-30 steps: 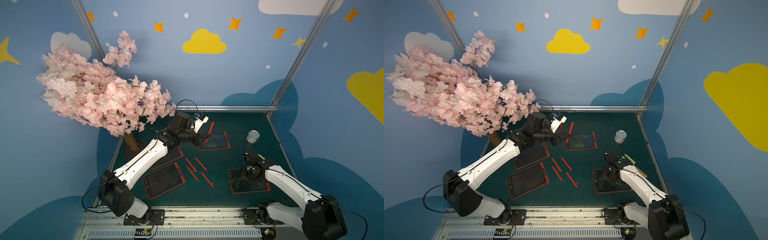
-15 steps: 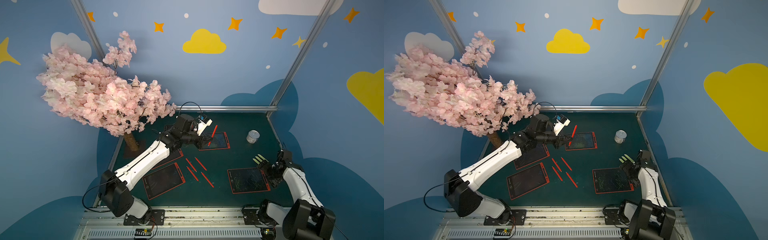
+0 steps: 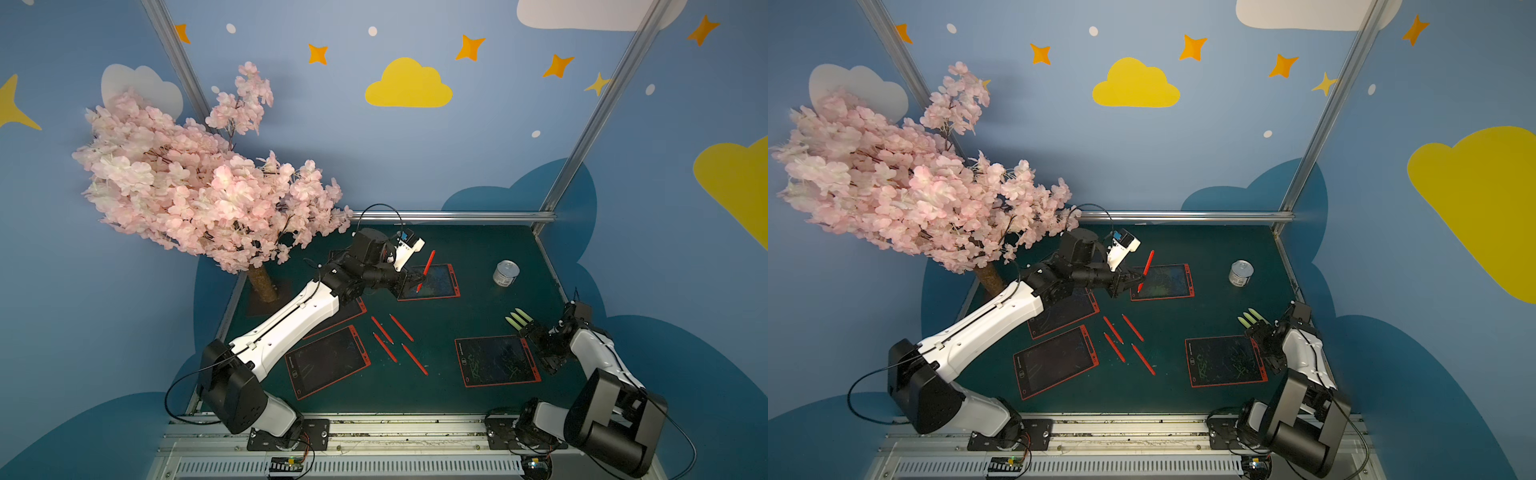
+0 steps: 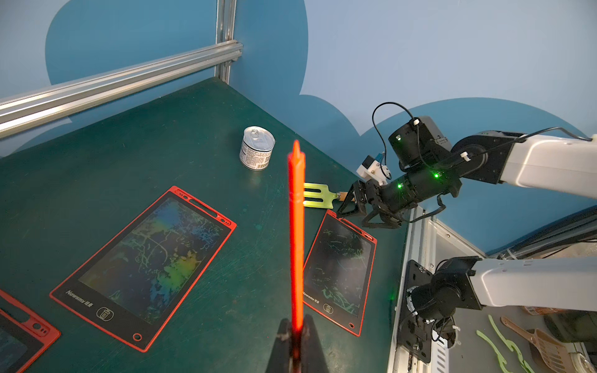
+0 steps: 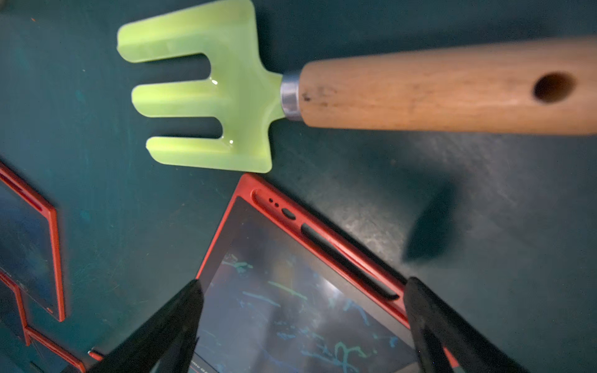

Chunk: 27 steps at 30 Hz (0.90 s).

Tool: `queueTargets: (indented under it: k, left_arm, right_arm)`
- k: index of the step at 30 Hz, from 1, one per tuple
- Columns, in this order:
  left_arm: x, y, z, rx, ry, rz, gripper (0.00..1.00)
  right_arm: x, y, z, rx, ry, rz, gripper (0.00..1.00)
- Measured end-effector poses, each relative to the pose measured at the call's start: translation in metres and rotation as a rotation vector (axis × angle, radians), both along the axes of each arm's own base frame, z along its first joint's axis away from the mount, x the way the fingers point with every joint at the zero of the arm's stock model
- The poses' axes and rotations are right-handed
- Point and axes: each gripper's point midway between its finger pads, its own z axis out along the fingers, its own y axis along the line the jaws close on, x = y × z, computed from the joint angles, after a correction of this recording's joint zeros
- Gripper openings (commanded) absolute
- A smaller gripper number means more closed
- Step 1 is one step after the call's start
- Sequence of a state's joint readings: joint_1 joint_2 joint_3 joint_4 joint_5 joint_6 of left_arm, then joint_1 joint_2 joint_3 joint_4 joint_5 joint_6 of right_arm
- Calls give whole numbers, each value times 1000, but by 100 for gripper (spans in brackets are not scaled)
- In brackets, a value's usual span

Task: Place the stylus back onto the writing tablet
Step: Move the writing tablet to the center of the board.

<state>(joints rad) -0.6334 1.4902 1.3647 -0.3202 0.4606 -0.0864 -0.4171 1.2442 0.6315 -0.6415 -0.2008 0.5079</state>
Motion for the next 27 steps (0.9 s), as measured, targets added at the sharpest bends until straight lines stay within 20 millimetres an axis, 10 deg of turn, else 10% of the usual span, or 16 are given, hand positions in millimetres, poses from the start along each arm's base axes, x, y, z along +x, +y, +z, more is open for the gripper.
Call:
queueTargets:
  k: [10, 27]
  left_arm:
    - [0, 0, 0, 0, 0, 0, 3]
    - [-2, 1, 6, -11, -6, -2, 3]
  right_arm:
    - [4, 10, -12, -27, 44, 58, 94]
    - [28, 95, -11, -40, -12, 198, 89]
